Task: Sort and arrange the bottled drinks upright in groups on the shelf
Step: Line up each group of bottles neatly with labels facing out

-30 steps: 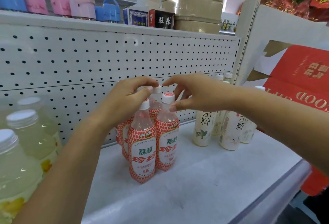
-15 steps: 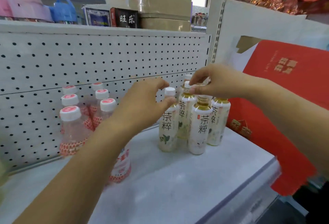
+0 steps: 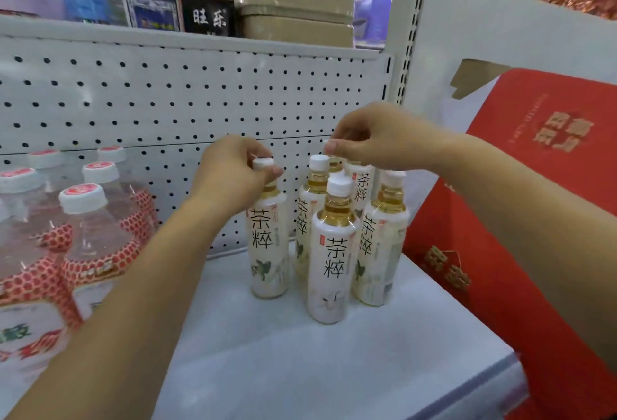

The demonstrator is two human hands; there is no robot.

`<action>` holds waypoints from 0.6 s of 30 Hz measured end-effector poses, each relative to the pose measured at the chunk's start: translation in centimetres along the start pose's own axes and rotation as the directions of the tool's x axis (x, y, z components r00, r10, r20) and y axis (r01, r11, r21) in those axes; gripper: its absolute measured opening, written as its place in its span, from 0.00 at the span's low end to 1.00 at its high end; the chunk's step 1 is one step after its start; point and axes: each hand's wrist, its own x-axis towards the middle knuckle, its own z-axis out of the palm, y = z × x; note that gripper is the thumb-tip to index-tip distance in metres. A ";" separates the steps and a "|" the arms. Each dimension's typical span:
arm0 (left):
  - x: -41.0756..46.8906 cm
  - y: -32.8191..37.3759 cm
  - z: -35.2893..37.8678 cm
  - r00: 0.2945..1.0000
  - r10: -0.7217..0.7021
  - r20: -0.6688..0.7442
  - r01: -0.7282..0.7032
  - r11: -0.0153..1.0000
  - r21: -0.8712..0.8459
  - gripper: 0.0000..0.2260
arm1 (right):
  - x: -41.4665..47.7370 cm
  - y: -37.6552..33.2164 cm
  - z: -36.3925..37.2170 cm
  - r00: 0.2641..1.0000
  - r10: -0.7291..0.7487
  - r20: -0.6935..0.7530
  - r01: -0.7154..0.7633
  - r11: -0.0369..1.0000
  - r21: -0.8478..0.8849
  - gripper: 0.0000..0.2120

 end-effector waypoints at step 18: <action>5.4 -2.9 3.2 0.997 -0.063 -0.047 0.052 0.975 -0.215 0.11 | 8.9 5.4 2.9 0.964 0.116 0.241 -0.123 0.992 0.013 0.16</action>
